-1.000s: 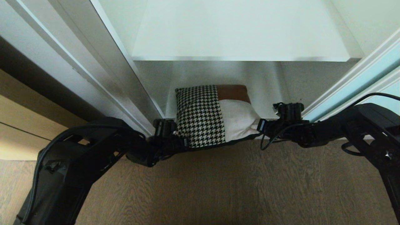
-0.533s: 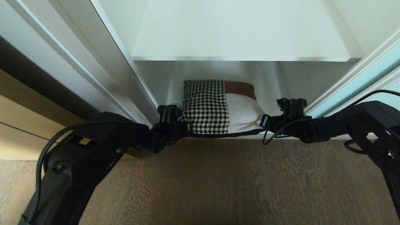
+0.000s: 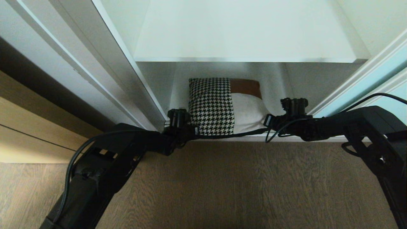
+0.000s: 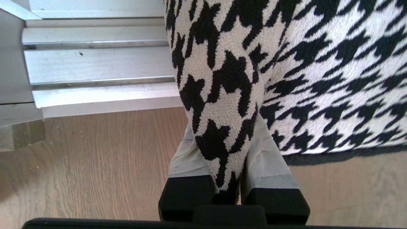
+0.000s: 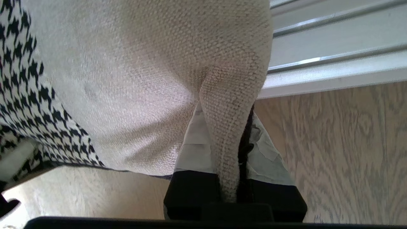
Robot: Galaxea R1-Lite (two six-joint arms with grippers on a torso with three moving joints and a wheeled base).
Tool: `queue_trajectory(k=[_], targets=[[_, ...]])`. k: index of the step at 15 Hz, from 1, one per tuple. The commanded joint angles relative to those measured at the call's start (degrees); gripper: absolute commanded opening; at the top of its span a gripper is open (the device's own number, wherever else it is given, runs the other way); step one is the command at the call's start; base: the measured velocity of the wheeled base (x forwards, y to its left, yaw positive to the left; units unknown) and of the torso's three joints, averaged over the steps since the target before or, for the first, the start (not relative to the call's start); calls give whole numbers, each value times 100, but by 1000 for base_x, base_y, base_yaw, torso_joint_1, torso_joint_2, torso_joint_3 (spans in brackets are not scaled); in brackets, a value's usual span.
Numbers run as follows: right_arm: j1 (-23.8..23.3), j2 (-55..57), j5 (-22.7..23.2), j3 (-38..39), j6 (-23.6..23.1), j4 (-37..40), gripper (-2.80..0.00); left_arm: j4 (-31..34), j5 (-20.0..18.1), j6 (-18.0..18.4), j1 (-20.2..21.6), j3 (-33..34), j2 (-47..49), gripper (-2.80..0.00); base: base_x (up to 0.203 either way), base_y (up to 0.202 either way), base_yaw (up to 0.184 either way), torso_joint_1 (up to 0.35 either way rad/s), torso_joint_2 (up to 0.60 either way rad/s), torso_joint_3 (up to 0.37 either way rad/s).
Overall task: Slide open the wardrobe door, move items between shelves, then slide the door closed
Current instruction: Place the pillow on the lower shelf
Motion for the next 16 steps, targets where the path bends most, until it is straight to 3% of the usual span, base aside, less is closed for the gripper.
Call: queue_trajectory(k=[1, 8, 9, 13, 16], targets=[[-13, 246, -26, -364, 17, 107, -280, -35, 26, 7, 1, -25, 181, -280, 0, 0, 0, 0, 0, 0], [-19, 431, -161, -665, -150, 298, -280, -123, 100, 3, 6, -32, 194, -280, 0, 0, 0, 0, 0, 0], [-19, 431, -161, -632, -150, 298, -280, -132, 100, 3, 10, -34, 183, 0, 0, 0, 0, 0, 0, 0], [7, 431, -179, -621, -159, 289, -280, -460, 138, -22, 10, -26, 204, 0, 0, 0, 0, 0, 0, 0], [26, 431, -179, -595, -159, 280, -280, -610, 381, -130, 3, 83, -100, 0, 0, 0, 0, 0, 0, 0]])
